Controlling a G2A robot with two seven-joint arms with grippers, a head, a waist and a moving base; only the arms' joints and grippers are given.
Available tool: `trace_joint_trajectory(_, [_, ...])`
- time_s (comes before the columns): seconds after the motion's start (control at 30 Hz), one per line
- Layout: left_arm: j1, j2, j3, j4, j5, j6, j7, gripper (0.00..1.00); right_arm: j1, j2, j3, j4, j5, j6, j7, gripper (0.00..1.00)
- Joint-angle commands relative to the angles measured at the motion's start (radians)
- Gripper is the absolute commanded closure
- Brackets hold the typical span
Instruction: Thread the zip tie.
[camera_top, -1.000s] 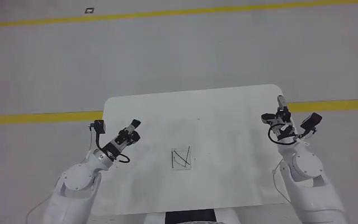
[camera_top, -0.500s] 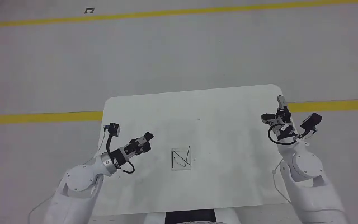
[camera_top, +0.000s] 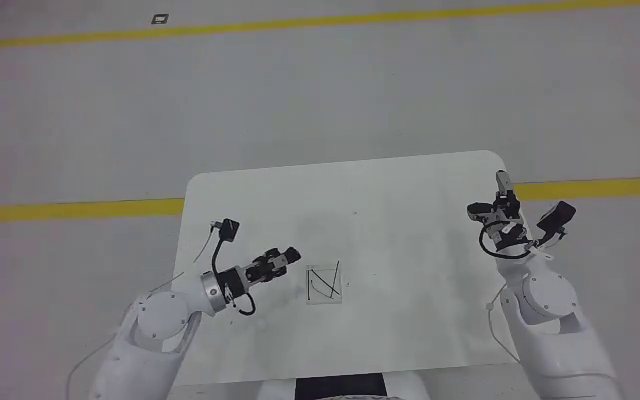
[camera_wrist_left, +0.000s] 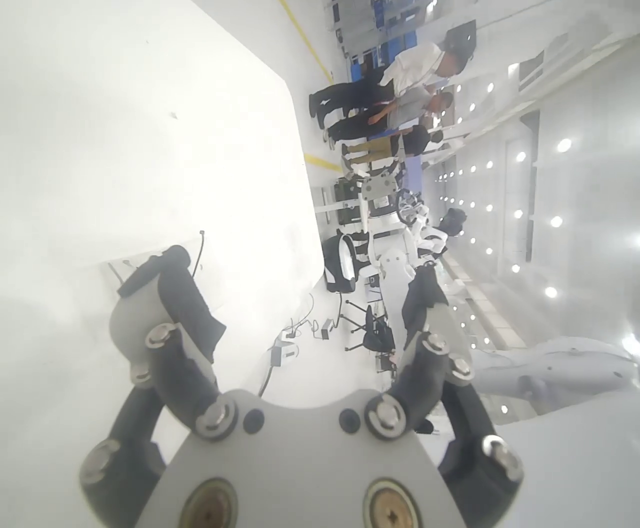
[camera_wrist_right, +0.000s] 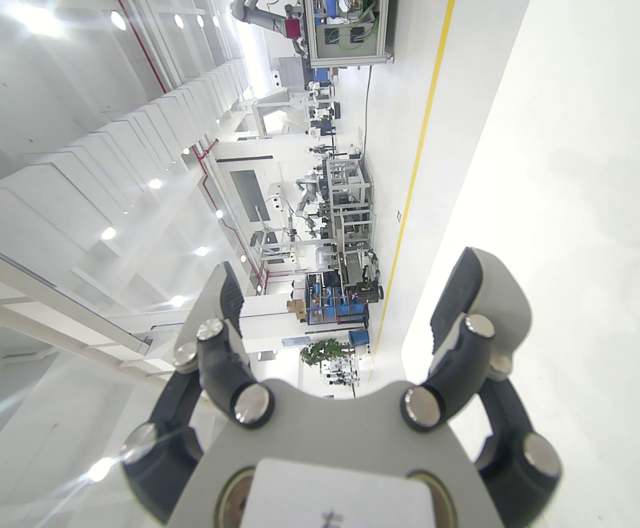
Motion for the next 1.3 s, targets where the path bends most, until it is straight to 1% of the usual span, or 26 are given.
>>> trace_joint_trajectory(0.0, [0.000,0.000,-0.001,0.001,-0.003,0.000,0.000,0.00,0.000,0.000,0.000,0.000,0.000,0.000,0.000,0.00])
trace_joint_trajectory(1.07, [-0.001,0.000,0.000,0.000,0.001,0.001,0.003,0.00,0.000,0.000,0.000,0.000,0.000,0.000,0.000,0.00])
trace_joint_trajectory(1.13, [-0.009,0.000,0.010,-0.005,0.024,0.012,0.011,0.00,0.000,0.000,0.000,0.000,0.000,0.000,0.000,0.00])
trace_joint_trajectory(1.27, [-0.045,0.001,0.061,-0.021,0.103,0.065,0.010,0.00,0.000,0.000,0.000,0.000,0.000,0.000,0.000,0.00])
